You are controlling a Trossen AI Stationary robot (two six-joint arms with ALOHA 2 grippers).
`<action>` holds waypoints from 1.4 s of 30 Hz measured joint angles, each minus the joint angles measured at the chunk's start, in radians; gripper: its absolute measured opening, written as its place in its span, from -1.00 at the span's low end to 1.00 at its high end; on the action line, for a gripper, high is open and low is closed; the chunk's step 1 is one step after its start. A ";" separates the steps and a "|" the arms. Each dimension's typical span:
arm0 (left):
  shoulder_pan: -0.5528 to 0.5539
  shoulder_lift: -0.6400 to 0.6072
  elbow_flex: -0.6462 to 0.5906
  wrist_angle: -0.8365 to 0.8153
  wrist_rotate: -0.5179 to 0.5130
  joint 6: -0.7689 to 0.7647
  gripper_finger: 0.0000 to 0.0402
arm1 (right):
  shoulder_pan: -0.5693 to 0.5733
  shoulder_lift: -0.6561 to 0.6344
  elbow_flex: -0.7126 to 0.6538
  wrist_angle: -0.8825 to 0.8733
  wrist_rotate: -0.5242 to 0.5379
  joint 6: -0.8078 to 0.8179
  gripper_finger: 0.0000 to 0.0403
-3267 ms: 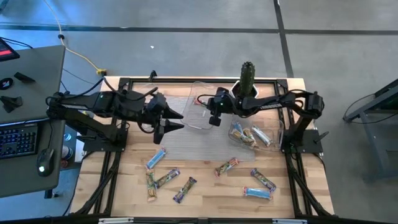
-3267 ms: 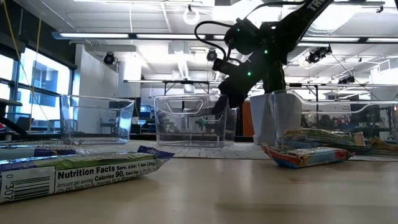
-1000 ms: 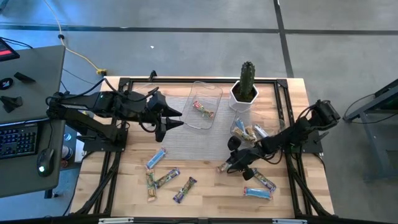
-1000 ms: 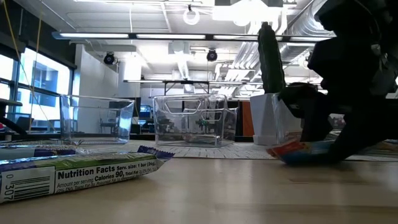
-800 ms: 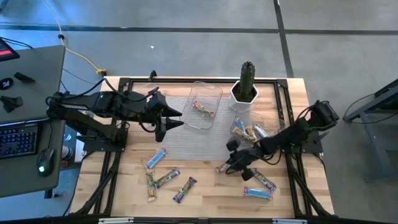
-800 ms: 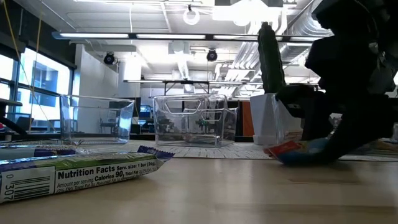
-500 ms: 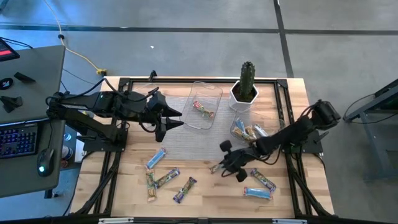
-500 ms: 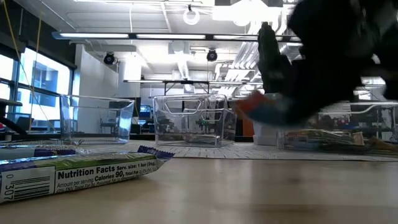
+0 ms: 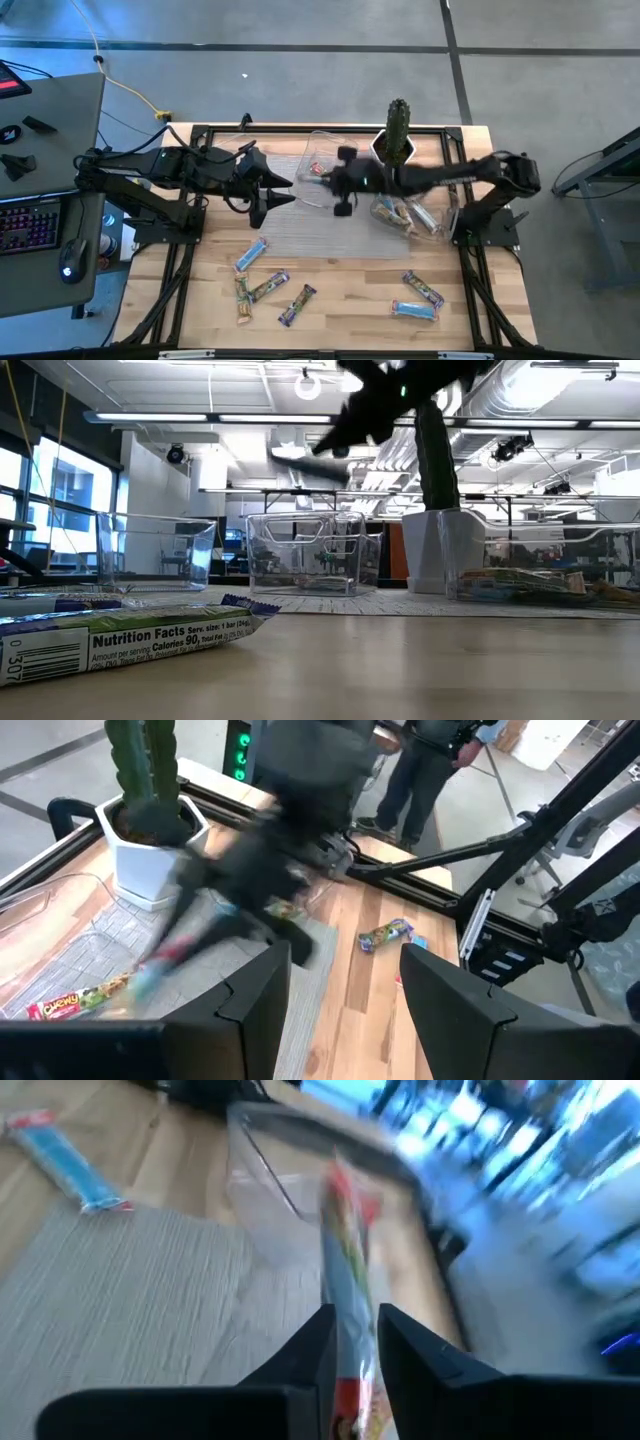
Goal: Pick and place Granola Bars by type
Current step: Put the red granola bar into the middle transparent bin
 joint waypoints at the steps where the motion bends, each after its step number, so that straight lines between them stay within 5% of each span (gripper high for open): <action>1: 0.000 0.000 0.000 -0.003 0.002 0.000 -0.07 | -0.044 0.004 -0.016 0.007 -0.065 0.049 -0.74; 5: 0.000 0.000 0.000 -0.007 0.014 0.001 -0.07 | -0.167 0.024 -0.080 0.085 -0.245 0.119 -0.80; 13: 0.000 0.000 0.000 -0.006 0.011 0.001 -0.07 | -0.189 0.056 -0.106 0.158 -0.270 -0.046 -0.67; 20: 0.000 0.001 0.000 -0.010 0.011 0.000 -0.07 | -0.089 -0.020 -0.082 0.130 -0.122 -0.147 -0.46; 26: 0.000 0.001 0.000 -0.030 0.010 0.000 -0.07 | 0.125 -0.182 -0.016 -0.223 -0.022 -0.137 -0.41; 36: 0.000 0.001 0.000 -0.055 0.010 -0.010 -0.07 | 0.594 -0.283 -0.019 -0.718 -0.073 0.461 -0.41; 42: 0.000 0.008 0.000 -0.051 0.005 -0.029 -0.07 | 0.828 -0.216 -0.019 -0.771 -0.083 0.877 -0.41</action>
